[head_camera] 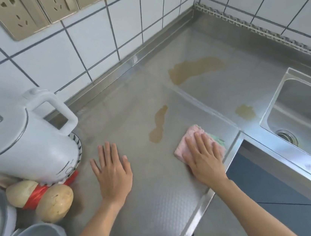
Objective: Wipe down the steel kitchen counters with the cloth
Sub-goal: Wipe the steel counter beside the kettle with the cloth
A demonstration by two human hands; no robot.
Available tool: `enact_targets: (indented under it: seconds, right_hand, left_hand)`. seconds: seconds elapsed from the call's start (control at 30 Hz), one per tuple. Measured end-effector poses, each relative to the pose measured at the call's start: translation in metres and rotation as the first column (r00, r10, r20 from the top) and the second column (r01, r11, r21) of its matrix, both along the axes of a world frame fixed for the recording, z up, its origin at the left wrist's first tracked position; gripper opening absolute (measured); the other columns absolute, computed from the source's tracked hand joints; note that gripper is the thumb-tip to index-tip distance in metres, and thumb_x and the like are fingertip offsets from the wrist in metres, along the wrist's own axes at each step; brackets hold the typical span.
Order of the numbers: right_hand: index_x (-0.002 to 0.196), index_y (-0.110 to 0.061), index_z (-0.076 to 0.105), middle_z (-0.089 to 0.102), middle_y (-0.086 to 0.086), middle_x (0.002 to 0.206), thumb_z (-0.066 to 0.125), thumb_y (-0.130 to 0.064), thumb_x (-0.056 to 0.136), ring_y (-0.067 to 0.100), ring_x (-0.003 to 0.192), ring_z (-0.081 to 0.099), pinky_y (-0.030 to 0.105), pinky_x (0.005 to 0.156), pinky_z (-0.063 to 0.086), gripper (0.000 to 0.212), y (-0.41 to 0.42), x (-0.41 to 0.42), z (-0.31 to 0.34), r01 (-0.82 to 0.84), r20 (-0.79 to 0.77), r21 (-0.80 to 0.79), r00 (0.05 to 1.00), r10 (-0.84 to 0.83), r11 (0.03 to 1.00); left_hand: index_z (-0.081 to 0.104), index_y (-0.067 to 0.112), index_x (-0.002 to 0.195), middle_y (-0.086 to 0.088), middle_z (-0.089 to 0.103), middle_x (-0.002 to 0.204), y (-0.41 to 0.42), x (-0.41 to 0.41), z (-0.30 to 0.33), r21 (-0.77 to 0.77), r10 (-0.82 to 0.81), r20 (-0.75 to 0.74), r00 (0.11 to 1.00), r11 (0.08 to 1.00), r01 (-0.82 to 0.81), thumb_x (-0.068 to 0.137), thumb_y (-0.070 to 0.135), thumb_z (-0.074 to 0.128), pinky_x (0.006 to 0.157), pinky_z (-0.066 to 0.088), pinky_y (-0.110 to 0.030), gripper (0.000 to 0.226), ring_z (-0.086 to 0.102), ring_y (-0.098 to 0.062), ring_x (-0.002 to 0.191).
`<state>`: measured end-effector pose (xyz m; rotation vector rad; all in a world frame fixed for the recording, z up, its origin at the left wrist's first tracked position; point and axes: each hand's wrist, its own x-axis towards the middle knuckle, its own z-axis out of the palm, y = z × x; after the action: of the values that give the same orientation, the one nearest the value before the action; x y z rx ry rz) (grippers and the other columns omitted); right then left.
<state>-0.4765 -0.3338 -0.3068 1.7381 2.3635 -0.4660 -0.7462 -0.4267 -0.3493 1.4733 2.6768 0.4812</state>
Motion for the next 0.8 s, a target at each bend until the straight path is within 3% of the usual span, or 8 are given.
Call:
enact_targets:
  seconds: [0.1, 0.23, 0.37, 0.47, 0.53, 0.63, 0.73, 0.8]
  right_hand:
    - [0.164, -0.033, 0.012, -0.006, 0.004, 0.173, 0.022, -0.048, 0.109, 0.028, 0.158, -0.016, 0.054, 0.127, -0.007, 0.057, 0.020, -0.067, -0.008, 0.060, -0.094, 0.013, 0.994, -0.059, 0.998]
    - [0.162, -0.032, 0.021, 0.001, 0.002, 0.173, 0.030, -0.047, 0.108, 0.028, 0.159, -0.009, 0.055, 0.126, -0.005, 0.057, -0.019, -0.124, -0.016, -0.221, -0.174, 0.057, 0.958, 0.227, 0.974]
    - [0.162, -0.035, 0.025, 0.008, -0.003, 0.173, 0.030, -0.048, 0.110, 0.023, 0.160, 0.000, 0.051, 0.128, 0.006, 0.053, -0.062, -0.071, -0.022, -0.418, -0.217, 0.124, 0.874, 0.436, 0.900]
    - [0.163, -0.035, 0.016, 0.008, -0.004, 0.173, 0.025, -0.052, 0.110, 0.022, 0.160, 0.001, 0.051, 0.126, 0.008, 0.056, -0.051, -0.015, -0.015, -0.477, -0.119, 0.111, 0.864, 0.488, 0.872]
    - [0.163, -0.035, 0.008, -0.001, -0.005, 0.173, 0.017, -0.053, 0.109, 0.021, 0.159, -0.007, 0.052, 0.127, 0.007, 0.058, -0.024, 0.003, -0.012, -0.451, -0.050, 0.088, 0.889, 0.456, 0.888]
    - [0.163, -0.035, 0.007, -0.006, -0.004, 0.172, 0.009, -0.054, 0.106, 0.022, 0.159, -0.011, 0.051, 0.128, -0.002, 0.060, 0.026, -0.008, -0.013, -0.218, -0.069, 0.081, 0.972, 0.224, 0.973]
    - [0.164, -0.032, 0.011, -0.006, 0.005, 0.173, 0.018, -0.047, 0.109, 0.029, 0.158, -0.014, 0.053, 0.125, -0.013, 0.057, 0.055, -0.066, -0.021, 0.075, -0.119, 0.050, 0.991, -0.068, 0.996]
    - [0.164, -0.031, 0.012, -0.006, 0.009, 0.172, 0.025, -0.042, 0.111, 0.033, 0.158, -0.014, 0.057, 0.122, -0.015, 0.056, 0.049, -0.109, -0.023, 0.053, -0.145, 0.043, 0.988, -0.046, 0.998]
  left_hand:
    - [0.047, 0.008, 0.152, -0.013, 0.041, 0.164, -0.001, -0.002, -0.007, 0.015, 0.001, -0.051, 0.999, 1.000, 0.000, 0.102, 0.038, 0.036, 0.123, 0.020, -0.062, 0.059, 0.030, -0.030, 0.157]
    - [0.048, 0.008, 0.152, -0.013, 0.042, 0.163, 0.000, -0.004, -0.007, -0.003, -0.006, -0.081, 0.997, 1.000, 0.006, 0.102, 0.033, 0.036, 0.122, 0.021, -0.062, 0.057, 0.031, -0.031, 0.156]
    - [0.049, 0.010, 0.151, -0.011, 0.042, 0.164, -0.001, -0.005, -0.009, 0.028, 0.003, -0.083, 0.997, 1.000, -0.001, 0.103, 0.030, 0.034, 0.123, 0.021, -0.061, 0.054, 0.030, -0.029, 0.157]
    - [0.048, 0.010, 0.151, -0.011, 0.041, 0.164, 0.001, -0.003, -0.009, 0.038, 0.015, -0.079, 0.997, 0.999, -0.012, 0.104, 0.029, 0.034, 0.124, 0.019, -0.060, 0.053, 0.029, -0.029, 0.158]
    - [0.047, 0.011, 0.152, -0.011, 0.041, 0.164, 0.000, -0.002, -0.008, 0.023, 0.012, -0.078, 0.997, 1.000, -0.010, 0.104, 0.029, 0.034, 0.124, 0.019, -0.060, 0.052, 0.028, -0.029, 0.158]
    - [0.046, 0.012, 0.152, -0.010, 0.040, 0.165, 0.001, -0.003, -0.009, 0.023, 0.013, -0.084, 0.996, 1.000, -0.011, 0.105, 0.029, 0.034, 0.125, 0.019, -0.060, 0.052, 0.028, -0.029, 0.158]
    - [0.045, 0.012, 0.152, -0.010, 0.040, 0.165, 0.001, -0.003, -0.011, 0.021, 0.018, -0.094, 0.995, 1.000, -0.016, 0.104, 0.029, 0.034, 0.124, 0.019, -0.060, 0.052, 0.027, -0.029, 0.158]
    - [0.045, 0.012, 0.152, -0.010, 0.040, 0.165, 0.000, -0.003, -0.010, 0.024, 0.021, -0.090, 0.996, 1.000, -0.019, 0.104, 0.029, 0.034, 0.124, 0.019, -0.061, 0.053, 0.027, -0.029, 0.158]
